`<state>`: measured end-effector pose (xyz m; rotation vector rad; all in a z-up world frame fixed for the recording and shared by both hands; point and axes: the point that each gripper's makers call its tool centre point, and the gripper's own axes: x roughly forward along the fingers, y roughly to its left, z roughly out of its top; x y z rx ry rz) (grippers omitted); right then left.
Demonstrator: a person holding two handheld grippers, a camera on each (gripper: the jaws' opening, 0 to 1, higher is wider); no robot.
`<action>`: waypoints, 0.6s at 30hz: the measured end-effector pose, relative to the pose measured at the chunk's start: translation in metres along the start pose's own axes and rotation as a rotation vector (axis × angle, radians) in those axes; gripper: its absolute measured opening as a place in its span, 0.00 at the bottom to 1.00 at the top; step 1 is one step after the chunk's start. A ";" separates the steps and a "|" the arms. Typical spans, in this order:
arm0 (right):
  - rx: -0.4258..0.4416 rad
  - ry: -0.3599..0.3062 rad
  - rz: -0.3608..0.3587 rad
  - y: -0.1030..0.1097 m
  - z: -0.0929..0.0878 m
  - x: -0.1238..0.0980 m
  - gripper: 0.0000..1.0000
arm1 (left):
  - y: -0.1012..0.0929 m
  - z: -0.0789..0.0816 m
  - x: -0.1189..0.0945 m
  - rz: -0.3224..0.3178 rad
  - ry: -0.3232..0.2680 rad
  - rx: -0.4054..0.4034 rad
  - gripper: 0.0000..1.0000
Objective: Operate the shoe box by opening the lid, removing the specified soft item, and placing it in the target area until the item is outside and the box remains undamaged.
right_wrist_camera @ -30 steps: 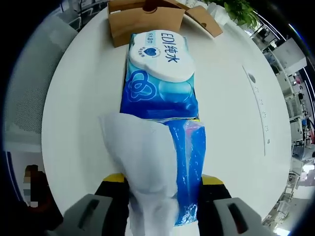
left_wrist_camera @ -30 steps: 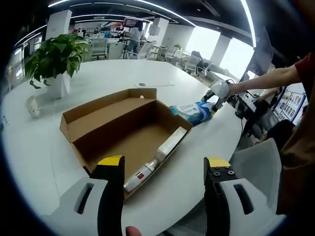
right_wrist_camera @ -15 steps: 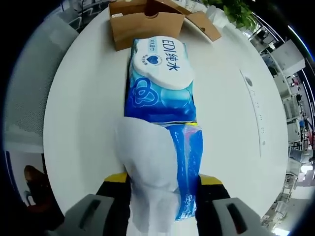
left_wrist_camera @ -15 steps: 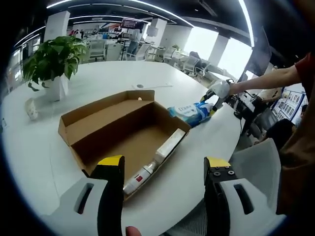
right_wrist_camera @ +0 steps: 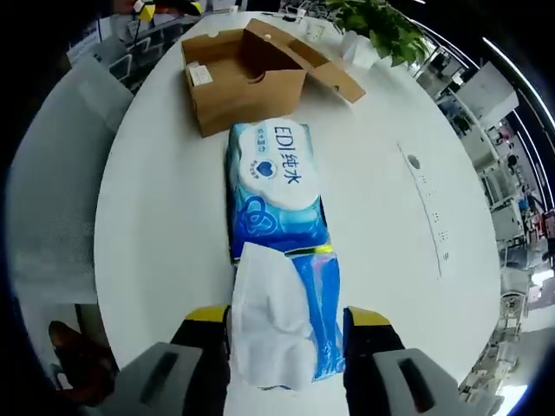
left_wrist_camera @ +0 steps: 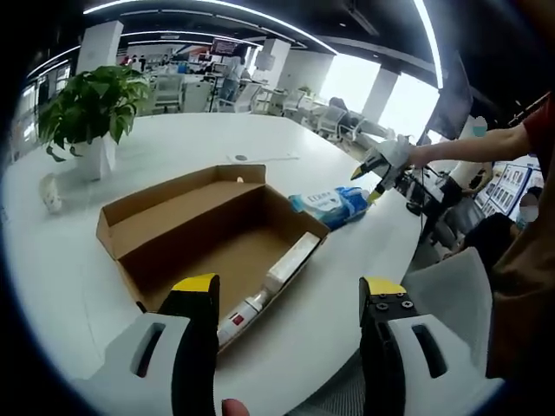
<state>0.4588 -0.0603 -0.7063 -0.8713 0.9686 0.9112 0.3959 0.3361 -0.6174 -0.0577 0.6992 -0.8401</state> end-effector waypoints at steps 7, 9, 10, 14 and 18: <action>0.082 -0.138 -0.006 0.005 0.041 -0.014 0.45 | -0.002 0.002 -0.001 -0.011 -0.014 0.004 0.65; 0.092 -0.169 -0.008 0.007 0.053 -0.017 0.45 | -0.003 0.003 -0.002 -0.013 -0.017 0.005 0.65; 0.093 -0.181 -0.009 0.008 0.058 -0.018 0.45 | -0.003 0.003 -0.002 -0.014 -0.018 0.005 0.65; 0.107 -0.240 0.002 0.015 0.082 -0.022 0.45 | -0.004 0.003 -0.003 -0.016 -0.024 0.005 0.65; 0.122 -0.297 0.012 0.021 0.104 -0.025 0.45 | -0.004 0.003 -0.004 -0.016 -0.034 0.002 0.65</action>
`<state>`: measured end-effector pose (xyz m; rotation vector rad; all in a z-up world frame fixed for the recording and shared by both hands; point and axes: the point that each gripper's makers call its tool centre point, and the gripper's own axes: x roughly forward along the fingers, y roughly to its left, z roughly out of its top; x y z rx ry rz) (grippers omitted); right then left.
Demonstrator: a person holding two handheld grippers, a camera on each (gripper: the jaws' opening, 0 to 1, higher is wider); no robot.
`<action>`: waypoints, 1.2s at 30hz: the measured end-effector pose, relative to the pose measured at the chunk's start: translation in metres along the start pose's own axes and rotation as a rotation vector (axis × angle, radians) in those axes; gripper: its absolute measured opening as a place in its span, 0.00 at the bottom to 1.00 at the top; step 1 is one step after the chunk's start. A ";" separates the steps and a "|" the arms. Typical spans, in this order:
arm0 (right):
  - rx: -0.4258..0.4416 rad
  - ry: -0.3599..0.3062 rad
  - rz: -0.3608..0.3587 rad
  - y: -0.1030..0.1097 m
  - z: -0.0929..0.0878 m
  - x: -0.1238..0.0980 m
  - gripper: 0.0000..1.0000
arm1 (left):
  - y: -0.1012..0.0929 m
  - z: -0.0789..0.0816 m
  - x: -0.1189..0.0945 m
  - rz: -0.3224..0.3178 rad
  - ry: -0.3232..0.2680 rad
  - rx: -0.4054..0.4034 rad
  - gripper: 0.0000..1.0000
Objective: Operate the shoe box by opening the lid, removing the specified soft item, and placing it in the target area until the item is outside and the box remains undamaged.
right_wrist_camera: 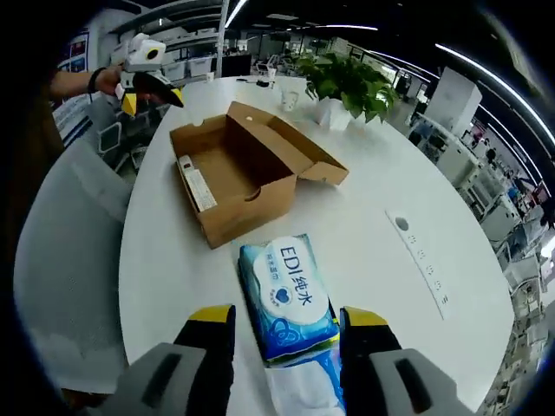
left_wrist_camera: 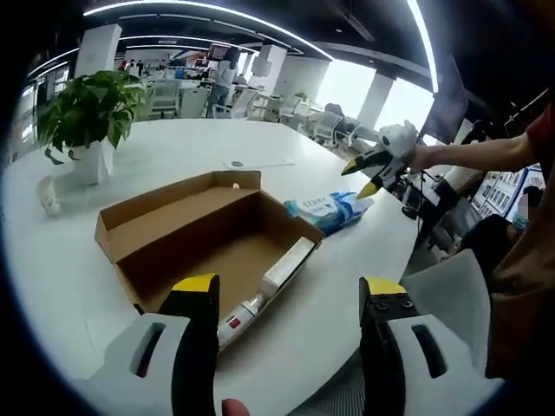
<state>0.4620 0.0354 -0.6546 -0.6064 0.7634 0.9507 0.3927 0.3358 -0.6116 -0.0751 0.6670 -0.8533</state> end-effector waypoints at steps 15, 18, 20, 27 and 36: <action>0.003 -0.119 0.085 0.040 0.063 0.031 0.48 | 0.011 -0.002 -0.009 0.011 -0.008 -0.005 0.66; -0.008 -0.125 0.106 0.047 0.070 0.037 0.50 | 0.012 -0.003 -0.010 0.015 -0.009 -0.008 0.66; -0.013 -0.124 0.110 0.050 0.073 0.041 0.50 | 0.013 -0.004 -0.010 0.017 -0.008 -0.009 0.66; -0.043 -0.115 0.137 0.056 0.083 0.049 0.50 | 0.020 -0.009 -0.013 0.022 -0.007 -0.019 0.66; -0.087 -0.079 0.156 0.052 0.095 0.056 0.50 | 0.022 -0.009 -0.015 0.028 -0.017 -0.028 0.66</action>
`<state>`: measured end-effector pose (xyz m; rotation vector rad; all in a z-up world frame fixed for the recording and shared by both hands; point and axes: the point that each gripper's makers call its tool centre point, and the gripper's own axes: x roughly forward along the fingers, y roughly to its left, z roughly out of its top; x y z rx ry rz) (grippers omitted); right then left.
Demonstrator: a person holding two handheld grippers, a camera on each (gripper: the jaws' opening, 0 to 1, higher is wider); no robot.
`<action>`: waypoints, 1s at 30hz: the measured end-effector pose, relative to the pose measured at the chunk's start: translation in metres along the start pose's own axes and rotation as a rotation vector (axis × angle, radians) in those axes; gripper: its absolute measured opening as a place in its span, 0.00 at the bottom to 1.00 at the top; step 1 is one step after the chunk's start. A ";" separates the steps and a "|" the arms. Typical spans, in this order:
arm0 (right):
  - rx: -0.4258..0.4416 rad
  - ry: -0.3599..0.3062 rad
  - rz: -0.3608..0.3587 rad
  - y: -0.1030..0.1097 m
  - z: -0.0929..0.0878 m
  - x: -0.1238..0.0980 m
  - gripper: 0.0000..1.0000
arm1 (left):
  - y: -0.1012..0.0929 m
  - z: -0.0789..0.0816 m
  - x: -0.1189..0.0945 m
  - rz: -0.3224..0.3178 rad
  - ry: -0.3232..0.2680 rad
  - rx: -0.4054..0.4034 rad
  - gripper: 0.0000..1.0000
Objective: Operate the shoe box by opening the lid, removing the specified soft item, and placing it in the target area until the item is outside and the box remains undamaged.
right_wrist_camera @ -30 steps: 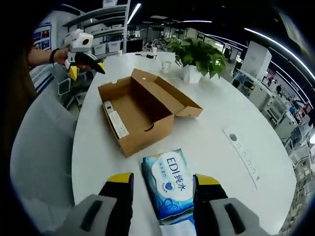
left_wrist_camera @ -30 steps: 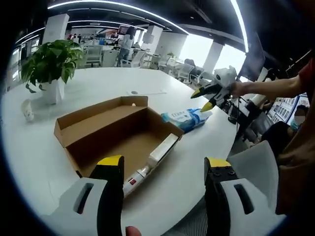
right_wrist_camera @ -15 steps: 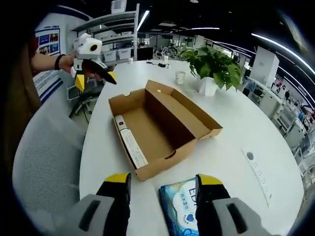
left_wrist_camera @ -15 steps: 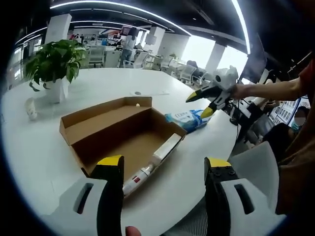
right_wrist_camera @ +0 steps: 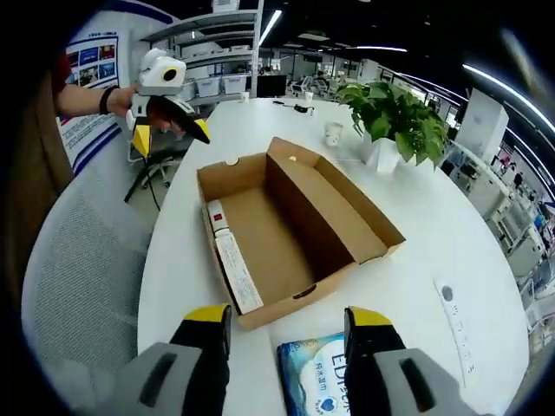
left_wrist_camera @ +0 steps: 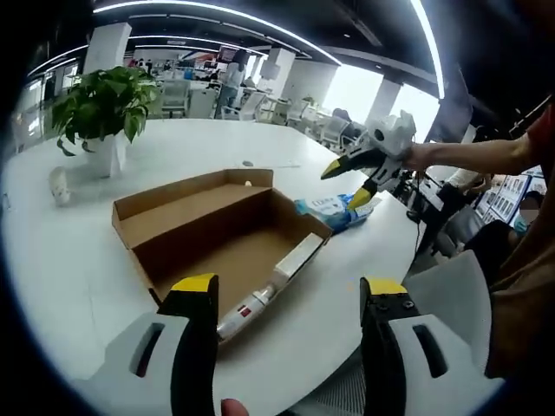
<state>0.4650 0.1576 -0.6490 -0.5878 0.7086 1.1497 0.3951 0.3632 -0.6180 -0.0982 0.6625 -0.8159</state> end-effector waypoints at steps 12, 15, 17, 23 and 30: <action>-0.017 0.043 0.033 -0.003 0.009 0.016 0.50 | 0.007 -0.004 -0.006 0.014 -0.001 -0.012 0.66; -0.027 0.035 0.036 -0.005 0.016 0.021 0.49 | 0.009 -0.005 -0.007 0.016 -0.002 -0.015 0.66; -0.038 0.033 0.041 -0.007 0.022 0.024 0.48 | 0.009 -0.005 -0.008 0.017 -0.002 -0.015 0.66; -0.091 0.062 0.068 -0.007 0.034 0.036 0.47 | 0.009 -0.006 -0.009 0.018 -0.005 -0.017 0.66; -0.155 0.124 0.102 -0.003 0.034 0.051 0.46 | 0.008 -0.009 -0.012 0.016 -0.013 -0.026 0.66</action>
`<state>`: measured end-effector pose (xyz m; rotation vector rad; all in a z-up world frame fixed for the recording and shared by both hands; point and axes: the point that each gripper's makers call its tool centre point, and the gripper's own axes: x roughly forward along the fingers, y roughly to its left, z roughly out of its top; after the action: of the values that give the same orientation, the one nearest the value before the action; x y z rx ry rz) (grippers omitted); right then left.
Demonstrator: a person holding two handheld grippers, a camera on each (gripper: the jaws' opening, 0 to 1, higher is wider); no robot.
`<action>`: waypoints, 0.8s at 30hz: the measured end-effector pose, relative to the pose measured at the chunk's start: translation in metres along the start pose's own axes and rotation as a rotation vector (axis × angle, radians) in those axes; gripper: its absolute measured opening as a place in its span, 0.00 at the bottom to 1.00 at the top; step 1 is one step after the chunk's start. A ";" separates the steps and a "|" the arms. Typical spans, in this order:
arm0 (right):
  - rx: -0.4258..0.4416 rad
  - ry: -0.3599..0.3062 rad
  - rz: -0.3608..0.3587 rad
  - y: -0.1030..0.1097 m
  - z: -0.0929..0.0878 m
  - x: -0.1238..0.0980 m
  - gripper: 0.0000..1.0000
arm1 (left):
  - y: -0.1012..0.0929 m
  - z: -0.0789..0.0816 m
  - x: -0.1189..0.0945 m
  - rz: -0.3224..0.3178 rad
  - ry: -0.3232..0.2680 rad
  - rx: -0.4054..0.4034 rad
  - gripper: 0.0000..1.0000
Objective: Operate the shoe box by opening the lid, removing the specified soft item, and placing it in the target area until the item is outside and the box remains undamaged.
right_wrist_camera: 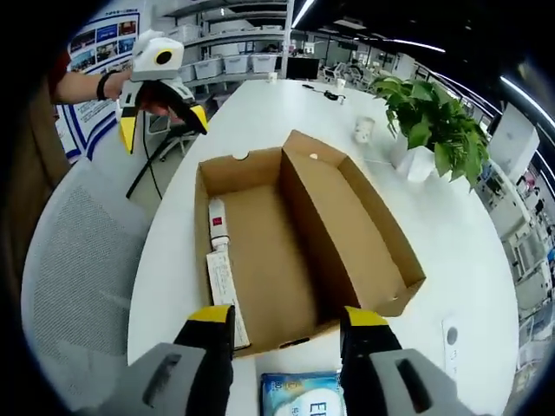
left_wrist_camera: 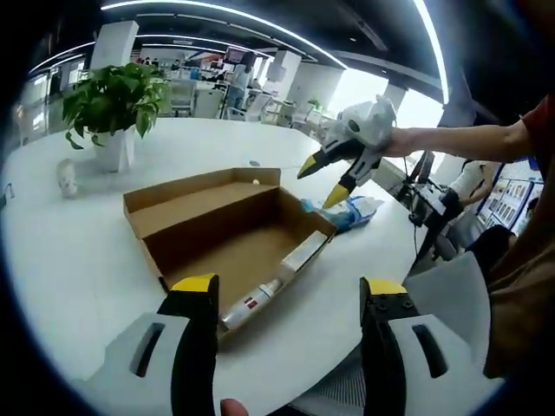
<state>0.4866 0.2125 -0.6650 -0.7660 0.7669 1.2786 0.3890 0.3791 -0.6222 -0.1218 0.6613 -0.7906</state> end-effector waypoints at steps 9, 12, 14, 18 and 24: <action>-0.072 0.066 0.067 0.014 0.000 0.022 0.45 | 0.004 -0.005 -0.003 0.004 0.000 -0.014 0.66; -0.097 0.101 0.093 0.019 -0.004 0.030 0.47 | 0.006 -0.005 -0.004 0.007 -0.003 -0.021 0.65; -0.101 0.118 0.109 0.022 -0.007 0.036 0.47 | 0.007 -0.004 -0.005 0.008 -0.008 -0.023 0.65; -0.107 0.149 0.144 0.028 -0.013 0.046 0.47 | 0.007 -0.005 -0.006 0.009 -0.015 -0.031 0.65; -0.087 0.185 0.209 0.040 -0.022 0.061 0.46 | 0.011 -0.012 -0.005 0.010 -0.013 -0.046 0.65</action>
<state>0.4528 0.2308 -0.7306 -0.9017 0.9658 1.4495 0.3862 0.3913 -0.6327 -0.1651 0.6676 -0.7644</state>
